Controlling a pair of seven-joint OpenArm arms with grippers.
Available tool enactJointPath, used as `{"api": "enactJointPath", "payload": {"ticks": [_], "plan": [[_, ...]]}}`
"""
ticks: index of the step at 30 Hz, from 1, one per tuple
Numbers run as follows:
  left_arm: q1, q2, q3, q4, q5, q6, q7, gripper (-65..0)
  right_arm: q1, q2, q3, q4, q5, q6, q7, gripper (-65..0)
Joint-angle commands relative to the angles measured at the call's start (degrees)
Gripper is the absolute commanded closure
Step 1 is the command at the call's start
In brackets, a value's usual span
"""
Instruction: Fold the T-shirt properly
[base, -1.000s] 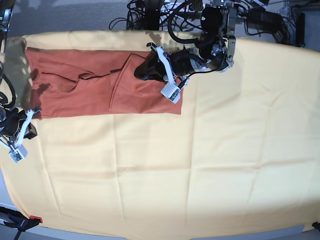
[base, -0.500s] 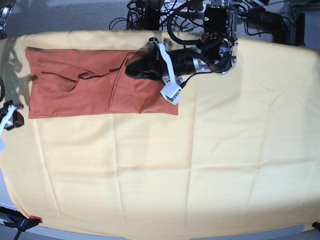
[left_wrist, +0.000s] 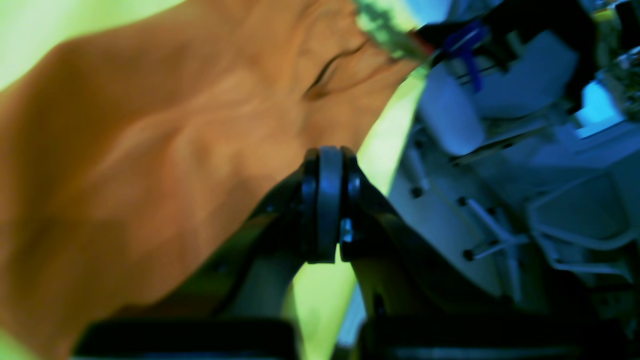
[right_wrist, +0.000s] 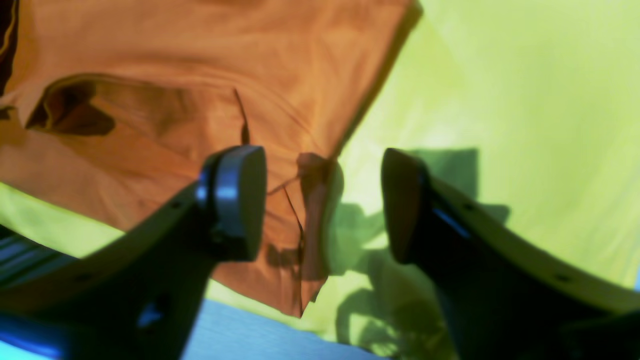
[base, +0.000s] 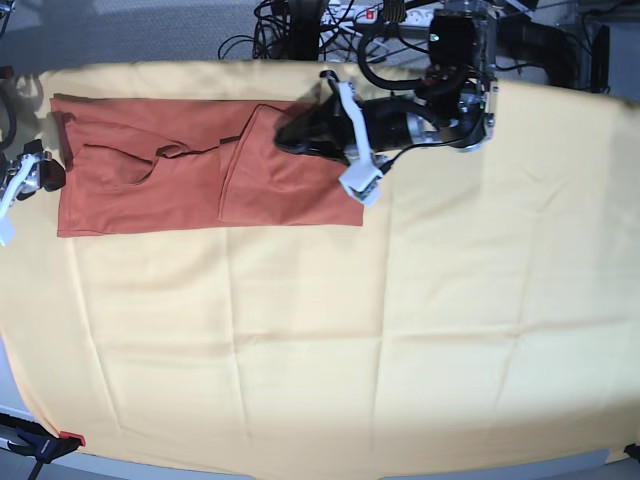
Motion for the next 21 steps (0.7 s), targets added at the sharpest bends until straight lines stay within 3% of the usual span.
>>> {"api": "enactJointPath", "payload": {"ticks": [1,13,21], "plan": [[-0.9,-0.6,-0.9,1.1,-2.6,-0.5,-1.3,0.0,0.2,1.6,1.4,-1.0,0.6,0.3,1.4,-43.5],[-1.7,-11.5,-14.4,1.0,-10.3,-0.5,-1.3,0.0,0.3,1.6,2.6,-23.8,24.6,8.2,-1.6,-44.1],[-1.7,-16.9,-15.4,1.0,-10.6,-0.5,-1.2,0.0,0.3,-1.0,2.6,-30.7,25.2,8.7,-0.5,-44.1]]}}
